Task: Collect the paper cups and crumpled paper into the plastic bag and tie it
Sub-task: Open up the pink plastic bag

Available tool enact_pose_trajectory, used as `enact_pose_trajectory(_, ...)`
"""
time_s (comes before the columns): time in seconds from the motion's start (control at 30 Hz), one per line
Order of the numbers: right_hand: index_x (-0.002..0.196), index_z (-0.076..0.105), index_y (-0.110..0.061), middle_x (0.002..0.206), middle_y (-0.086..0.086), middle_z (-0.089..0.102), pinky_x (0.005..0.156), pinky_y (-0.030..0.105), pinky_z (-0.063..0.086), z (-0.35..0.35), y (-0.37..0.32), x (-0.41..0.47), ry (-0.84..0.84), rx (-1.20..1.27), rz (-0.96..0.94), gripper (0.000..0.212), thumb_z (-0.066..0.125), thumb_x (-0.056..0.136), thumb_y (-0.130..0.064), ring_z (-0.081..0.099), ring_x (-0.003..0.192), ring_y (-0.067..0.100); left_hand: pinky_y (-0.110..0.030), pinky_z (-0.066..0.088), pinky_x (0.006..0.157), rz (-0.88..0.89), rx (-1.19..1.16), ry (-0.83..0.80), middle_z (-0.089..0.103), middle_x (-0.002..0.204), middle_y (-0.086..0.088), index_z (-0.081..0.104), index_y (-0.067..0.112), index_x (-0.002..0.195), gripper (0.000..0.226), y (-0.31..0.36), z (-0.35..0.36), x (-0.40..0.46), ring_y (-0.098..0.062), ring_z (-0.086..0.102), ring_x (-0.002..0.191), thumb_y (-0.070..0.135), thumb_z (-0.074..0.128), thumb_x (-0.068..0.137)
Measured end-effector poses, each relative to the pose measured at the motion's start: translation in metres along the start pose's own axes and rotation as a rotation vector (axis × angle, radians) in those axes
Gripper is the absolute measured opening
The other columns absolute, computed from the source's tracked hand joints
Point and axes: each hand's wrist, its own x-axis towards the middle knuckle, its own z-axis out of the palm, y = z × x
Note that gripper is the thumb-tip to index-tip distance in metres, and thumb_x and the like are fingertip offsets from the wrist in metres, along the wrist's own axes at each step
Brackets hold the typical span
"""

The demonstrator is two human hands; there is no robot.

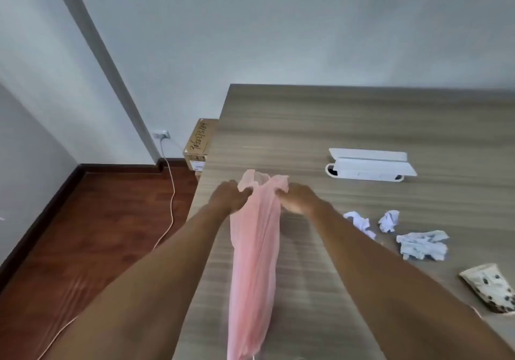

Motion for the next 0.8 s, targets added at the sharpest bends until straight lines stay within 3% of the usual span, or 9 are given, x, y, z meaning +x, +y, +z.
enact_pose_trajectory(0.17, 0.138, 0.041, -0.002, 0.139, 0.017, 0.052, 0.101, 0.036, 0.044, 0.079, 0.009, 0.010, -0.040, 0.168, 0.201, 0.060, 0.049, 0.094, -0.043, 0.051, 0.127, 0.033, -0.032, 0.039, 0.098, -0.189, -0.131, -0.096, 0.049, 0.144, -0.016, 0.037, 0.000, 0.144, 0.072, -0.053, 0.034, 0.022, -0.032, 0.046, 0.132, 0.049, 0.056, 0.094)
enact_pose_trajectory(0.27, 0.132, 0.050, -0.004, 0.130, 0.014, 0.060, 0.096, 0.035, 0.049, 0.100, 0.010, 0.018, 0.032, 0.333, 0.322, 0.060, 0.061, 0.085, -0.038, 0.058, 0.119, 0.031, -0.028, 0.037, 0.084, -0.223, -0.208, -0.087, 0.055, 0.137, -0.016, 0.044, -0.002, 0.136, 0.066, -0.063, 0.045, 0.028, -0.032, 0.052, 0.125, 0.045, 0.061, 0.092)
enact_pose_trajectory(0.33, 0.122, 0.060, -0.003, 0.121, 0.012, 0.066, 0.089, 0.031, 0.051, 0.108, 0.013, 0.022, 0.077, 0.409, 0.356, 0.050, 0.065, 0.083, -0.033, 0.063, 0.112, 0.031, -0.027, 0.037, 0.083, -0.242, -0.254, -0.094, 0.055, 0.136, -0.016, 0.045, -0.002, 0.135, 0.064, -0.066, 0.052, 0.031, -0.032, 0.053, 0.124, 0.040, 0.065, 0.091)
enact_pose_trajectory(0.43, 0.108, 0.066, -0.005, 0.108, 0.011, 0.068, 0.082, 0.028, 0.047, 0.110, 0.012, 0.020, 0.160, 0.473, 0.346, 0.027, 0.062, 0.085, -0.018, 0.064, 0.104, 0.031, -0.032, 0.044, 0.098, -0.254, -0.411, -0.090, 0.055, 0.138, -0.016, 0.044, -0.003, 0.139, 0.070, -0.062, 0.052, 0.029, -0.032, 0.054, 0.124, 0.031, 0.074, 0.085)
enact_pose_trajectory(0.5, 0.090, 0.066, -0.014, 0.091, 0.005, 0.068, 0.073, 0.025, 0.046, 0.107, 0.012, 0.016, 0.228, 0.518, 0.343, 0.011, 0.056, 0.085, -0.011, 0.063, 0.093, 0.030, -0.040, 0.052, 0.097, -0.262, -0.599, -0.083, 0.062, 0.131, -0.014, 0.051, 0.001, 0.134, 0.081, -0.062, 0.050, 0.032, -0.030, 0.063, 0.114, 0.039, 0.083, 0.071)
enact_pose_trajectory(0.53, 0.078, 0.061, -0.019, 0.082, 0.002, 0.064, 0.069, 0.025, 0.044, 0.105, 0.012, 0.014, 0.269, 0.558, 0.335, 0.014, 0.055, 0.086, -0.010, 0.061, 0.087, 0.028, -0.043, 0.056, 0.092, -0.266, -0.704, -0.091, 0.066, 0.125, -0.013, 0.056, 0.003, 0.130, 0.082, -0.061, 0.046, 0.032, -0.028, 0.067, 0.106, 0.045, 0.084, 0.065)
enact_pose_trajectory(0.67, 0.082, 0.060, -0.020, 0.080, -0.002, 0.064, 0.071, 0.023, 0.043, 0.085, 0.007, -0.010, 0.491, 0.795, 0.259, 0.011, 0.062, 0.089, -0.012, 0.059, 0.077, 0.018, -0.039, 0.059, 0.084, -0.140, -0.959, -0.108, 0.070, 0.093, -0.006, 0.067, 0.011, 0.099, 0.027, -0.036, 0.020, 0.019, -0.021, 0.068, 0.087, 0.026, 0.079, 0.082)
enact_pose_trajectory(0.8, 0.075, 0.059, -0.030, 0.069, -0.006, 0.063, 0.065, 0.024, 0.045, 0.048, 0.004, -0.042, 0.643, 0.948, 0.159, 0.024, 0.066, 0.088, -0.011, 0.058, 0.063, 0.010, -0.040, 0.057, 0.086, 0.036, -1.094, -0.034, 0.070, 0.089, -0.008, 0.068, 0.011, 0.086, 0.009, -0.001, -0.020, 0.004, -0.024, 0.066, 0.090, 0.010, 0.077, 0.082)
